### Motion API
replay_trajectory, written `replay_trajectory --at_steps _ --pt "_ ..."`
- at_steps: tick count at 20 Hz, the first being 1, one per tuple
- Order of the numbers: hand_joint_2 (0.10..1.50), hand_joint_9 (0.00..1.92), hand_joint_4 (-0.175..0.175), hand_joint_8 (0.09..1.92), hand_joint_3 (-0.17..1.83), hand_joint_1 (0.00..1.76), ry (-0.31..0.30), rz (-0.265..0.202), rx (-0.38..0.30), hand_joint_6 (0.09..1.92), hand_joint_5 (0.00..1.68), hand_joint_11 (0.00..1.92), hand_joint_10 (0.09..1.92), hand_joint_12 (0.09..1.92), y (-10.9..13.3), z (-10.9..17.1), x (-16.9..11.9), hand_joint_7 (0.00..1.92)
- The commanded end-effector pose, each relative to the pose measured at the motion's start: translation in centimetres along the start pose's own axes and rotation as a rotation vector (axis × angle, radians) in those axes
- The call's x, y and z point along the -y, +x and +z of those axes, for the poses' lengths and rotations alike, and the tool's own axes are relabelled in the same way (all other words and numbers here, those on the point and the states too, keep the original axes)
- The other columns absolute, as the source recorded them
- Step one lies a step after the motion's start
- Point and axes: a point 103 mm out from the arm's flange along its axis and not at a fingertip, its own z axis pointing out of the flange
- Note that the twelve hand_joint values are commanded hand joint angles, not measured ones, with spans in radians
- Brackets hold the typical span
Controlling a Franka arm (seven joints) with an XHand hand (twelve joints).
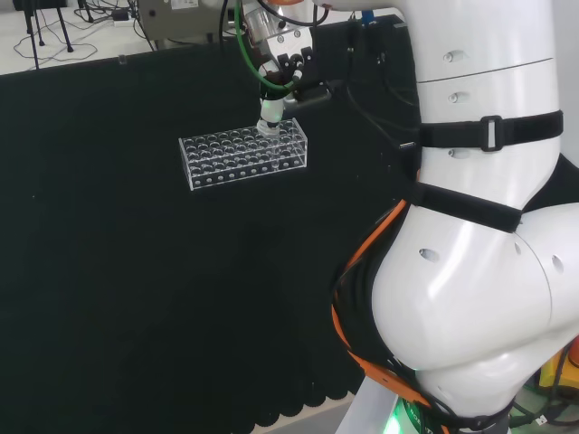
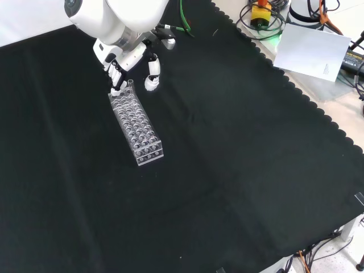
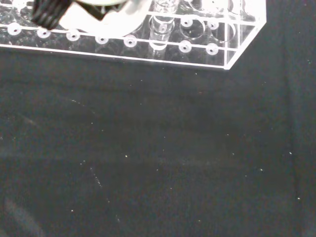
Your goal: Pick up the test tube.
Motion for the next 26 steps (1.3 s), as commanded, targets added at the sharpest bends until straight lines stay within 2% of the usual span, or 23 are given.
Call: replay_trajectory --at_steps 1,7,14,19,20,21,23,26 --pt "0.65 0.46 -0.080 0.89 0.59 0.91 -0.004 0.004 -0.005 0.30 0.41 0.25 0.93 1.52 -0.2 0.0 0.3 0.56" --pt "0.63 0.63 -0.092 0.87 0.63 0.94 -0.010 0.002 -0.054 0.60 0.40 0.34 0.86 1.48 0.7 0.3 0.3 0.78" --pt "0.62 0.83 -0.118 0.86 0.66 0.96 -0.021 0.037 -0.105 0.75 0.49 0.48 0.80 1.43 1.2 0.6 -1.1 0.95" --pt "0.62 1.13 -0.169 0.76 0.66 1.03 -0.111 0.092 -0.105 0.79 0.77 0.75 0.69 1.30 2.3 0.0 -1.8 1.25" --pt "0.62 1.21 -0.173 0.72 0.67 1.05 -0.140 0.099 -0.108 0.77 0.85 0.82 0.67 1.26 2.5 -0.2 -1.8 1.34" --pt "0.68 1.29 -0.171 0.67 0.59 1.10 -0.165 0.105 -0.108 0.75 0.99 0.89 0.64 1.24 2.7 -0.3 -1.8 1.43" --pt "0.72 1.44 -0.174 0.61 0.52 1.18 -0.208 0.111 -0.104 0.63 1.20 1.09 0.60 1.15 2.8 -0.7 -1.6 1.56" --pt "0.71 1.56 -0.175 0.60 0.54 1.22 -0.243 0.106 -0.114 0.55 1.30 1.32 0.64 0.98 2.9 -1.2 -1.4 1.65"
